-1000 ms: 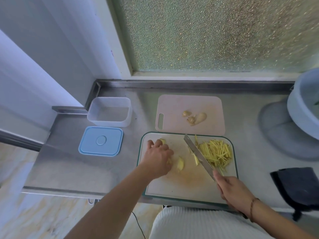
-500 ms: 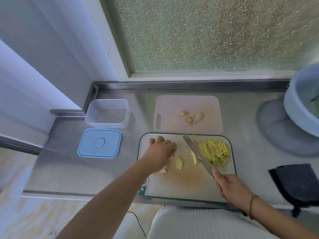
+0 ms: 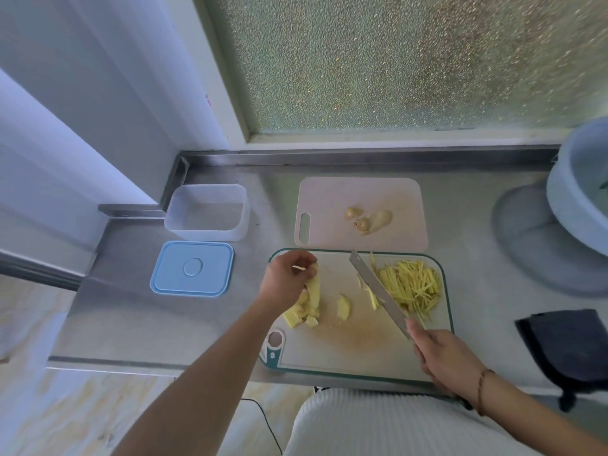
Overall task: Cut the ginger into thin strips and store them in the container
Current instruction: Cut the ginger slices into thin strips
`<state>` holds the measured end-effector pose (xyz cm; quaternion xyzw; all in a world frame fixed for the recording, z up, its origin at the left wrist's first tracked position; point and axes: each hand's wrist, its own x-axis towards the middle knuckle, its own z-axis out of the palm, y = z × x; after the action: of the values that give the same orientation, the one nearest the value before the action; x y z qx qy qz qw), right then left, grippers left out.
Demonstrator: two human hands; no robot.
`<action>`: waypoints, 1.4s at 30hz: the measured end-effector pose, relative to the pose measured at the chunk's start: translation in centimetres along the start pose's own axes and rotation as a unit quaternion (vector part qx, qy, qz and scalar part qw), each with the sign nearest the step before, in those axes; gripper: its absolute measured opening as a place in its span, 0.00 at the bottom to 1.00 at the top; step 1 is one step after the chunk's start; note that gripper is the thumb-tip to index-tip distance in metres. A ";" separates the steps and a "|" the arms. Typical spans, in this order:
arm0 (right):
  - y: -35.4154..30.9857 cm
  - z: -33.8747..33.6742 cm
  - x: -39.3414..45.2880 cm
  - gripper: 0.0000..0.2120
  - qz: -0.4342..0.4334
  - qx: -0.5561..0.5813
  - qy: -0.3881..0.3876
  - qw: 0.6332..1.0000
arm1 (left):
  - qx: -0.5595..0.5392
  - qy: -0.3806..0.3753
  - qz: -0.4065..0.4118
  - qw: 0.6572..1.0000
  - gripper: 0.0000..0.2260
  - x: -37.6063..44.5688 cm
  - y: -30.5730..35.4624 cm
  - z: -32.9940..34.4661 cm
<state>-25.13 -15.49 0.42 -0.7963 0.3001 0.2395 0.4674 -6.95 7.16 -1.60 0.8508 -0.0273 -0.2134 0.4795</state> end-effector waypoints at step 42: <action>-1.3 0.5 -0.5 0.29 0.004 -0.002 -0.007 1.000 | 0.115 0.124 0.126 0.978 0.06 -3.3 -3.4 -0.1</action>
<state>-24.63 -14.41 1.25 -0.7942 0.2995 0.2480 0.4669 -10.49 9.91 -3.31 0.9097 -0.0989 -0.0395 0.4014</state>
